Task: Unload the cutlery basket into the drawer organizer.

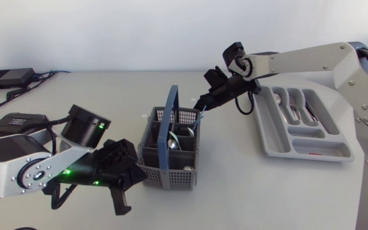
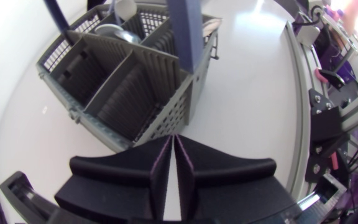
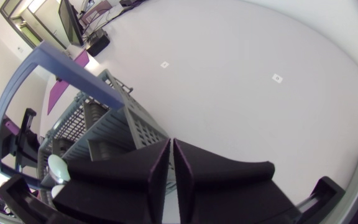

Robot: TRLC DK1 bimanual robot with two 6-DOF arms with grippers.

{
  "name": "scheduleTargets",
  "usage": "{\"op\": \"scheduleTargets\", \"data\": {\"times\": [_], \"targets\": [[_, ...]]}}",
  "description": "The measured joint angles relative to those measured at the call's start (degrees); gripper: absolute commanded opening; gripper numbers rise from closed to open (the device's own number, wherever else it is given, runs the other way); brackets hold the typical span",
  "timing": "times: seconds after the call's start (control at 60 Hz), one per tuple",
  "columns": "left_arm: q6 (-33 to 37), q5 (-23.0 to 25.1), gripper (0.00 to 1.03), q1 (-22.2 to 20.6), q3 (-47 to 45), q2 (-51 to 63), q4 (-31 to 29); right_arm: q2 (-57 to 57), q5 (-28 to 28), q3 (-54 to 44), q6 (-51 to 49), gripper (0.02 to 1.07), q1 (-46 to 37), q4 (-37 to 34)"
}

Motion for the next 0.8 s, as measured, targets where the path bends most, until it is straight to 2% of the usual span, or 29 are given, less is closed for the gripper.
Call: {"op": "scheduleTargets", "data": {"times": [0.183,0.433,0.55,0.8], "targets": [[1.07,-0.37,0.10,5.60,-0.04,1.84,2.80,-1.42,-1.33,-2.80,-2.08,0.14,-1.01,-0.31],[1.68,-0.59,0.10,10.80,0.15,6.10,8.17,-10.47,-1.95,-15.91,-4.09,0.14,-2.75,0.11],[1.68,-0.79,0.10,11.82,1.55,9.09,9.92,-15.19,-1.92,-22.25,-4.72,0.14,-3.34,0.50],[1.44,-1.03,0.10,11.28,7.32,16.33,13.44,-23.37,-1.95,-32.96,-5.38,0.14,-6.10,2.08]]}}
